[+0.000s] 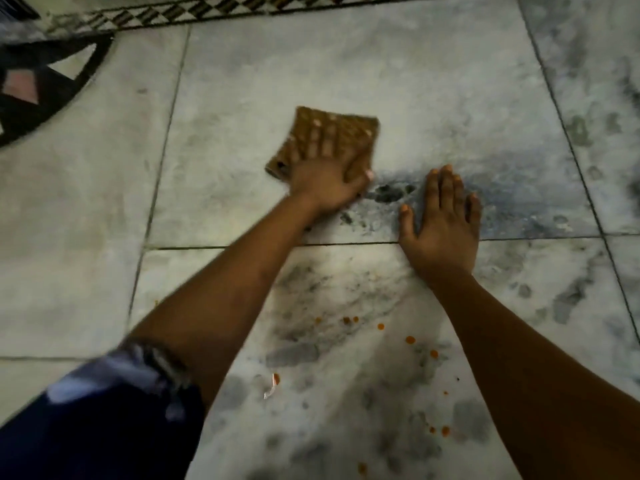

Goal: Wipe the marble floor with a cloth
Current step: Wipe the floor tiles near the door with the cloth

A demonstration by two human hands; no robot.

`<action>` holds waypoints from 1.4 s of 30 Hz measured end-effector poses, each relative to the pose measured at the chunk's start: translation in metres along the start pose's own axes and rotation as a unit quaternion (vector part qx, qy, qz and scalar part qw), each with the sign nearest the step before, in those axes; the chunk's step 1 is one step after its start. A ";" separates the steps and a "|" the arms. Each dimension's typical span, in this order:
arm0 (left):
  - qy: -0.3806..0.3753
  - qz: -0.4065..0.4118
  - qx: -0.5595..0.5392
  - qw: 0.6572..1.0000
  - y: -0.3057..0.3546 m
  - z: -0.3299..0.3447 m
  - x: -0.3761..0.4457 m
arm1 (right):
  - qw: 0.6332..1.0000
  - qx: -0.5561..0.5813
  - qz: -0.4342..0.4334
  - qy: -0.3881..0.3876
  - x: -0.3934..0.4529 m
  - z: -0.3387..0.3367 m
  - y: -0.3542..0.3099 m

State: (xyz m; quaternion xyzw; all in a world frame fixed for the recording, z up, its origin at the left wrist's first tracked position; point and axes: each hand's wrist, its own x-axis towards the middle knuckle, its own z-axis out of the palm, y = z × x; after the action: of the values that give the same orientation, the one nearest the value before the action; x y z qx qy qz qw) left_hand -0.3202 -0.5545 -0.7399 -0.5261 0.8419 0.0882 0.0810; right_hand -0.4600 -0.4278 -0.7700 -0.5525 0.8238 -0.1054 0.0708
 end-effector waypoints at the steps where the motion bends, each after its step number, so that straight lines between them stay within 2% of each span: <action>1: 0.010 0.034 0.010 0.999 0.007 0.006 -0.019 | 1.000 -0.001 0.002 0.002 0.000 0.000 0.001; 3: 0.027 0.106 0.016 0.994 -0.001 0.018 -0.062 | 1.000 -0.007 0.004 0.000 -0.001 0.001 0.002; 5: 0.039 0.125 0.001 0.991 -0.030 0.026 -0.097 | 1.000 -0.009 0.003 -0.002 0.000 0.003 0.004; 6: 0.044 0.099 -0.008 0.994 -0.048 0.028 -0.105 | 1.000 -0.009 0.002 -0.004 0.000 0.003 0.004; 10: 0.037 -0.111 -0.040 0.992 -0.098 0.019 -0.080 | 1.000 -0.010 -0.004 0.005 0.000 0.004 0.006; 12: 0.052 -0.128 -0.032 0.990 -0.095 0.007 -0.051 | 1.000 -0.010 -0.009 0.007 0.000 0.004 0.004; 16: 0.057 -0.082 0.015 0.995 -0.064 -0.013 -0.032 | 1.000 0.005 -0.011 0.002 0.001 0.001 0.005; 19: 0.050 -0.011 0.036 0.998 -0.050 -0.016 -0.062 | 1.000 0.004 -0.010 -0.017 -0.002 -0.005 0.005; 22: 0.057 0.050 -0.043 0.996 -0.047 -0.019 -0.102 | 0.998 -0.005 -0.005 -0.065 0.005 -0.014 0.005; 24: 0.045 0.049 -0.110 0.992 -0.051 -0.023 -0.130 | 0.991 0.028 0.001 -0.134 0.007 -0.026 0.002; 26: 0.062 0.052 -0.149 0.985 -0.061 -0.029 -0.158 | 0.984 0.082 0.020 -0.156 0.000 -0.036 -0.007; 29: 0.118 0.034 -0.198 0.973 -0.084 -0.051 -0.214 | 0.989 0.126 -0.021 -0.074 -0.042 -0.042 -0.036; 30: 0.124 0.021 -0.209 0.970 -0.091 -0.059 -0.232 | 0.987 0.142 -0.042 -0.068 -0.062 -0.042 -0.046; 33: 0.106 -0.024 -0.232 0.967 -0.106 -0.077 -0.280 | 0.978 0.159 -0.098 -0.089 -0.123 -0.040 -0.064; 37: 0.066 -0.061 -0.241 0.966 -0.109 -0.085 -0.336 | 0.977 0.118 -0.150 -0.098 -0.198 -0.042 -0.065; 40: 0.062 -0.072 -0.201 0.975 -0.111 -0.075 -0.365 | 0.971 0.086 -0.179 -0.133 -0.241 -0.039 -0.060; 42: 0.085 -0.070 -0.189 0.976 -0.115 -0.060 -0.379 | 0.968 0.076 -0.181 -0.157 -0.260 -0.036 -0.057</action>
State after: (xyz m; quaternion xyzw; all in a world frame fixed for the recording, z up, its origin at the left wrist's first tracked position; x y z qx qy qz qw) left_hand -0.0547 -0.2876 -0.6022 -0.5948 0.7752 0.1946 -0.0859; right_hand -0.3185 -0.2052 -0.7207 -0.6949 0.6783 -0.0906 0.2209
